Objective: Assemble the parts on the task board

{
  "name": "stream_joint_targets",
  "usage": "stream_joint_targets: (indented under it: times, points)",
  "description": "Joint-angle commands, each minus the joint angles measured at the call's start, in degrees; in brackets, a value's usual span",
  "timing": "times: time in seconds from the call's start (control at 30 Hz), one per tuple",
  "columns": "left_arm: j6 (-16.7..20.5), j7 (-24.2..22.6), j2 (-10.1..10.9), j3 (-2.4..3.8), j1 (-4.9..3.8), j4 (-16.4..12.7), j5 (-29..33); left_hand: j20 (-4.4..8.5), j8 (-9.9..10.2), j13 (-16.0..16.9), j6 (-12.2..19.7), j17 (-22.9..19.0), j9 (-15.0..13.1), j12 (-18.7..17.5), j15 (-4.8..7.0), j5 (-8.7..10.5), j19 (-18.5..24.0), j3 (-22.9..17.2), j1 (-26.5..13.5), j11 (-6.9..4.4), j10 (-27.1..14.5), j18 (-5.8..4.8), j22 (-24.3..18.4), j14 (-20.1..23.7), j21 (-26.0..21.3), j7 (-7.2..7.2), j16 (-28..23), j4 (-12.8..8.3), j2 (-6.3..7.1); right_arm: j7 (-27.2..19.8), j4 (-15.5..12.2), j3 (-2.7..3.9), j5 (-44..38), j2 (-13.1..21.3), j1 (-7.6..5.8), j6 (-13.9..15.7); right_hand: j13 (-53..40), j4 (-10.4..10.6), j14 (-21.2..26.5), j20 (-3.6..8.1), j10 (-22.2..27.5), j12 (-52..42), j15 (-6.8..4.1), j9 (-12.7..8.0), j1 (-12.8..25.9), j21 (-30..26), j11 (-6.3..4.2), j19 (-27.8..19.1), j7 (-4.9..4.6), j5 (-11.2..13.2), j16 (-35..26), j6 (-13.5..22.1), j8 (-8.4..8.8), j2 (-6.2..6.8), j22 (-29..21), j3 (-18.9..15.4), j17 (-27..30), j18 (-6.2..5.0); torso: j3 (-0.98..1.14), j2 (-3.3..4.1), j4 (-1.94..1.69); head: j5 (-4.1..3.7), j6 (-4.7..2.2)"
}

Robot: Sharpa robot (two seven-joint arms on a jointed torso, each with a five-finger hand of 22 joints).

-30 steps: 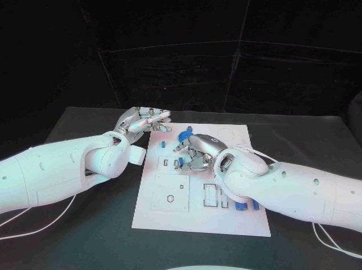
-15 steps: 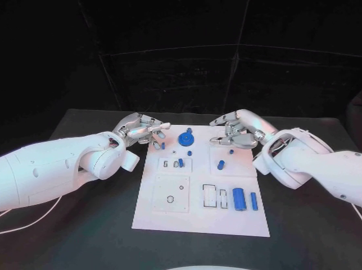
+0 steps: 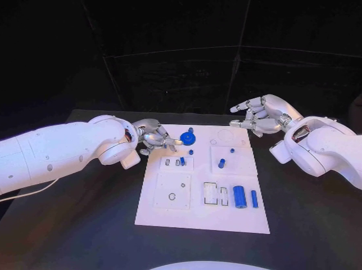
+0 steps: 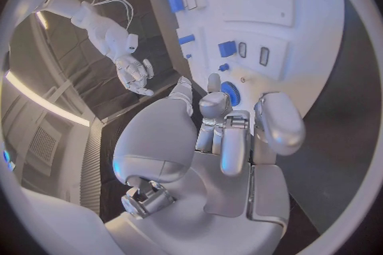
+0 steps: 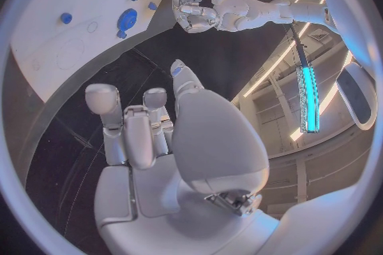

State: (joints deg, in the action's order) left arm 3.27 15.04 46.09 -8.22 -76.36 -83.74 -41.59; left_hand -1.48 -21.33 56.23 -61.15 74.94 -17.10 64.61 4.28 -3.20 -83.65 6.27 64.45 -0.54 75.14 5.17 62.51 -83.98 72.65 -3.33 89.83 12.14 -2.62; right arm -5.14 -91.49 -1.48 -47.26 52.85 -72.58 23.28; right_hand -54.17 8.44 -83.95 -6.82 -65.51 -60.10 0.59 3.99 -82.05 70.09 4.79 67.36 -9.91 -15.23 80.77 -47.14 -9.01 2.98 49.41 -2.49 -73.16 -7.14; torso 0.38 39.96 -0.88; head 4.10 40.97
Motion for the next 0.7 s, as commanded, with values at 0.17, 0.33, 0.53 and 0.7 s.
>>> stream_joint_targets:
  times: [0.17, 0.33, 0.53, 0.7]
  points:
    - [-7.0, 13.5, -3.6, -0.01, -1.51, 1.6, -10.5, 0.24, -4.7, 4.8, 1.9, 15.1, -4.5, 4.2, 0.59, 0.15, -1.7, 2.5, 0.5, -0.61, 1.5, -1.40, 6.4, -6.0, 4.4, 0.34, 0.2, 1.6, -0.83, 1.2, 1.1, 0.08, 1.4, -0.5, -0.24, -1.9, 0.2, -0.2, -2.0, 0.39, -0.7, 0.3, -0.39, 0.1, 0.2, -0.5, -0.13, 0.1, 0.07, -0.1, -0.5, -0.4, -0.37, -0.33, -0.3, -0.4, 0.3, -0.58, 0.40, -0.65, -0.08, 0.31, 0.37]
    - [-7.5, 15.8, -5.9, -0.94, -2.15, 2.8, -11.0, 0.50, -7.7, 6.2, 3.5, 15.1, -7.5, 5.5, 0.90, 0.41, -1.8, 5.1, -0.3, -0.94, 1.8, -1.67, 8.3, -6.0, 5.8, 0.70, 0.2, 3.7, -0.34, 2.2, 1.7, 0.07, 0.3, -1.2, -0.27, -2.1, 0.4, -0.5, -2.0, 0.46, -0.8, 0.3, -0.46, 0.1, -0.2, -0.6, -0.21, 0.2, 0.15, -0.3, -0.7, -0.5, -0.55, -0.24, -0.4, -0.5, 0.5, -0.58, 0.49, -0.54, 0.05, 0.32, 0.38]
    - [-8.4, 17.6, -8.5, -2.30, -2.71, 4.5, -11.2, 0.62, -8.8, 6.2, 4.4, 15.1, -8.8, 5.6, 0.91, 0.47, -1.8, 6.1, -0.1, -1.03, 1.6, -1.71, 8.8, -6.0, 6.1, 0.74, 0.2, 4.1, -0.17, 3.0, 2.0, 0.07, -0.2, -1.7, -0.28, -2.7, 0.6, -0.8, -2.0, 0.53, -1.0, 0.3, -0.53, 0.1, -0.4, -0.8, -0.28, 0.2, 0.22, -0.6, -0.8, -0.5, -0.74, -0.26, -0.6, -0.6, 0.6, -0.61, 0.41, -0.51, -0.12, 0.33, 0.37]
    - [-9.3, 18.3, -10.5, -3.14, -2.88, 6.2, -11.2, 0.62, -9.8, 6.1, 5.3, 15.1, -10.0, 5.5, 0.89, 0.46, -1.7, 6.5, 1.6, -1.00, 1.3, -1.77, 9.3, -6.0, 6.4, 0.70, 0.2, 3.5, 0.02, 3.6, 2.4, 0.07, -1.0, -2.0, -0.28, -3.4, 0.6, -0.8, -2.1, 0.58, -1.1, 0.2, -0.58, 0.0, -0.4, -0.8, -0.32, 0.3, 0.26, -1.1, -0.8, -0.5, -0.90, -0.37, -0.6, -0.7, 0.5, -0.59, 0.34, -0.47, -0.18, 0.44, 0.24]
